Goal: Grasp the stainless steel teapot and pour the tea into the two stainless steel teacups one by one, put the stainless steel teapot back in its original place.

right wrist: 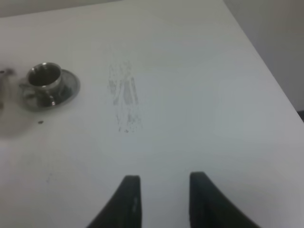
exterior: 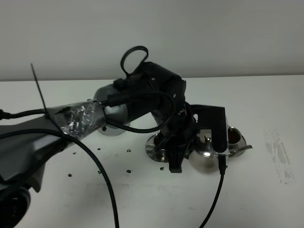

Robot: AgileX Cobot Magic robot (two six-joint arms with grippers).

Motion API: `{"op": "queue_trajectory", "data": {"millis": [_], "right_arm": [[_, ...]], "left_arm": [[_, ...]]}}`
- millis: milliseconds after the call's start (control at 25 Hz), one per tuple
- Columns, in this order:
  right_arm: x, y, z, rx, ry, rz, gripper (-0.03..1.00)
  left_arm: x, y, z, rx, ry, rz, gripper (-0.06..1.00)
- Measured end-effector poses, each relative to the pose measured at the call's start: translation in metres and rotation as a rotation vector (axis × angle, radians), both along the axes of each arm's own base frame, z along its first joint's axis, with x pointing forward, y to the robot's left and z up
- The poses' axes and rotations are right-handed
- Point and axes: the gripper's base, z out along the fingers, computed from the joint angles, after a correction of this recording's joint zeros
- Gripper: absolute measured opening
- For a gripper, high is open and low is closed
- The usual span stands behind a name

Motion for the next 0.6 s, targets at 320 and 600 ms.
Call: {"op": "queue_trajectory", "data": {"millis": [320,600], "right_arm": [[0.000,0.000,0.000,0.000,0.000,0.000,0.24],[0.000,0.000,0.000,0.000,0.000,0.000,0.24]], "left_arm": [[0.007,0.062,0.041,-0.040,-0.057,0.153,0.21],[0.031,0.151,0.042,-0.037,-0.036,0.419,0.21]]}}
